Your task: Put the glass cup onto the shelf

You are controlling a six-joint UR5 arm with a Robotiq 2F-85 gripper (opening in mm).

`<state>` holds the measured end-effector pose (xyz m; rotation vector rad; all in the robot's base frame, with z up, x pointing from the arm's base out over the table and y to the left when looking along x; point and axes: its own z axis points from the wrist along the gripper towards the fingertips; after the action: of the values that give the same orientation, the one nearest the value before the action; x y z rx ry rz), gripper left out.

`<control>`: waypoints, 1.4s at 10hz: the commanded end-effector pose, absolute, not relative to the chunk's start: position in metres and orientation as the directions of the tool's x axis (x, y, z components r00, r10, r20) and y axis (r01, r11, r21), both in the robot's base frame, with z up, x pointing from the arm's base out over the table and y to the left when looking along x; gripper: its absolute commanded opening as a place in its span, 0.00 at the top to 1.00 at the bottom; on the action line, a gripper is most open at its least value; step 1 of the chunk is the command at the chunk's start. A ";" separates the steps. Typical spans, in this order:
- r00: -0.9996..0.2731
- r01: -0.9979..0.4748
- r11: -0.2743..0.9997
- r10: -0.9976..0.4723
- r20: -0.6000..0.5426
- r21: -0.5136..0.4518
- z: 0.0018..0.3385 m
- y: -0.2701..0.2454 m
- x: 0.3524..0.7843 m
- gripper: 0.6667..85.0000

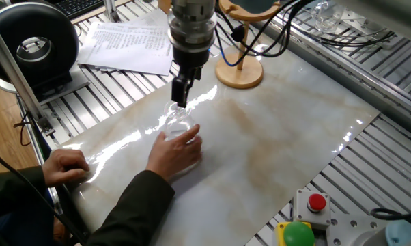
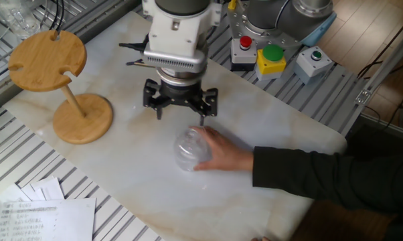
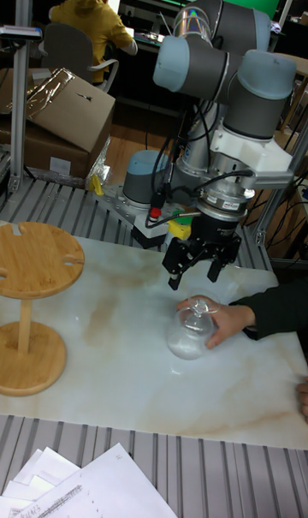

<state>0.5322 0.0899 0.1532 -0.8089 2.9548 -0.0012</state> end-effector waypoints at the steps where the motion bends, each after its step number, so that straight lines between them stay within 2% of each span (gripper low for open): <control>1: -0.829 -0.555 0.831 -0.556 -0.069 -0.028 0.151 0.078 0.543 0.00; 4: -0.843 -0.532 0.846 -0.532 -0.076 -0.031 0.147 0.096 0.555 0.00; 8: -0.844 -0.531 0.847 -0.531 -0.073 -0.027 0.134 0.113 0.541 0.00; 12: -0.823 -0.557 0.828 -0.561 -0.088 -0.062 0.132 0.102 0.551 0.00; 14: -0.825 -0.555 0.831 -0.557 -0.097 -0.047 0.129 0.106 0.551 0.00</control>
<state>0.5487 0.1026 0.1311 -0.8862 2.9145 -0.0523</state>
